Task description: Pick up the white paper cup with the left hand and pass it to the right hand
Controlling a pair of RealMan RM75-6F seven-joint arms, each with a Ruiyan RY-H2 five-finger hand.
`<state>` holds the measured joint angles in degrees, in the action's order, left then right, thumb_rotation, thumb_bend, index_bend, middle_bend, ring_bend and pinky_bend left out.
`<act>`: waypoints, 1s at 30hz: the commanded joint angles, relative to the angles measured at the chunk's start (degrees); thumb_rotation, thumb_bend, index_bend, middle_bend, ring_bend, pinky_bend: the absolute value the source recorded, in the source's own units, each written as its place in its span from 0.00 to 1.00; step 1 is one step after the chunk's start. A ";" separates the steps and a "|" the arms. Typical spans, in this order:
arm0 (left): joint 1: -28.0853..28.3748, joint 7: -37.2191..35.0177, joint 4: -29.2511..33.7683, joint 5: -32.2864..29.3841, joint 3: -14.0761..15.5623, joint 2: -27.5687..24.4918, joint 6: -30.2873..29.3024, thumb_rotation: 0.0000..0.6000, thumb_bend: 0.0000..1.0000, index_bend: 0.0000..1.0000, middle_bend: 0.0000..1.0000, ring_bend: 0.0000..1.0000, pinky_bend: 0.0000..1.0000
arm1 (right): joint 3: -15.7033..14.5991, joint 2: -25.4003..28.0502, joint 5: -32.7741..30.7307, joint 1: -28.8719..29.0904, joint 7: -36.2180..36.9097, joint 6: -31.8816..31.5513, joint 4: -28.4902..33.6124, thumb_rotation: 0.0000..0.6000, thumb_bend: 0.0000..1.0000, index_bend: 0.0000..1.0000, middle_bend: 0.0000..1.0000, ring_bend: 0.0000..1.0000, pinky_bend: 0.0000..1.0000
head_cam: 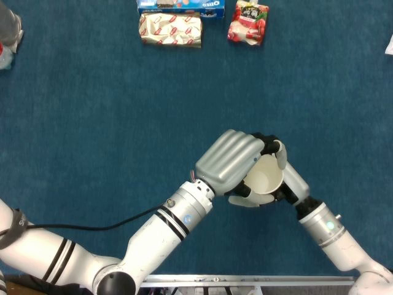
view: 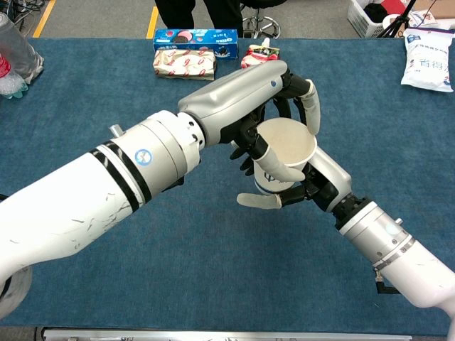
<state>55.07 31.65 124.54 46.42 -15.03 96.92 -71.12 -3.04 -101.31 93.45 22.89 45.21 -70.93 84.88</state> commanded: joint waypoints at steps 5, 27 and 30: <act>-0.12 -0.09 -0.01 0.05 0.25 0.04 -0.07 1.00 0.00 0.47 0.41 0.42 0.69 | -0.03 0.09 -0.40 -0.04 -0.44 0.19 0.18 1.00 0.00 0.51 0.47 0.47 0.39; -0.17 -0.28 -0.13 0.41 0.90 0.19 0.57 1.00 0.00 0.47 0.40 0.42 0.69 | 0.16 0.13 -1.24 -0.39 -1.87 0.39 0.41 1.00 0.12 0.78 0.50 0.48 0.40; -0.21 -0.40 -0.13 0.75 1.04 0.01 0.82 1.00 0.00 0.46 0.40 0.42 0.69 | 0.16 0.15 -1.24 -0.42 -1.96 0.39 0.38 1.00 0.15 0.78 0.50 0.48 0.40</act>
<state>54.86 31.26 124.40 47.16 -14.01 96.96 -70.32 -2.89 -101.16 92.20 22.47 43.25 -70.53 85.26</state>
